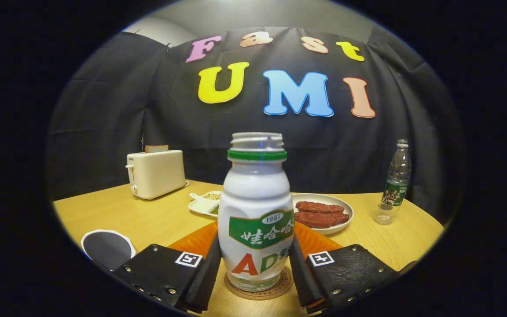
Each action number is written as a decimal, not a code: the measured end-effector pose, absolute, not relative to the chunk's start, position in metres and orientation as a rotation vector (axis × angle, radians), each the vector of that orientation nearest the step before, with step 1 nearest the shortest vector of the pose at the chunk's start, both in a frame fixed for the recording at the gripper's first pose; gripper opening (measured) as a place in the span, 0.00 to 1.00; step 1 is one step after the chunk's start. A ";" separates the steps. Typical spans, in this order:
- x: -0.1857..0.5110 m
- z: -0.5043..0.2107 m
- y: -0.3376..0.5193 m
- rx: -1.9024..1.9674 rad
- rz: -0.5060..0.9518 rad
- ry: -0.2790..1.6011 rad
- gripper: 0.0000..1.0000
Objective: Take the bottle from table, then pour the juice into the cup, finally place the bottle on the coaster
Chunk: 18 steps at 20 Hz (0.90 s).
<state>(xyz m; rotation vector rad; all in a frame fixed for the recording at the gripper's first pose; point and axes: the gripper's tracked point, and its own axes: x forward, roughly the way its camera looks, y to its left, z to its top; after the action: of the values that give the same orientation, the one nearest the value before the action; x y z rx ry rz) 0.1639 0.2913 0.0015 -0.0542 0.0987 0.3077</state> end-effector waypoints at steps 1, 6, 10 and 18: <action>0.163 0.000 0.292 -0.054 0.310 0.095 0.73; 0.158 0.011 0.289 -0.041 0.306 0.051 0.98; 0.144 0.043 0.280 -0.046 0.285 -0.020 0.98; 0.075 0.174 0.275 -0.084 0.267 -0.265 0.97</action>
<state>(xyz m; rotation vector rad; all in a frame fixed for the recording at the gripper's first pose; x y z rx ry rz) 0.0750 0.2753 0.1744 -0.0836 -0.2647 0.2672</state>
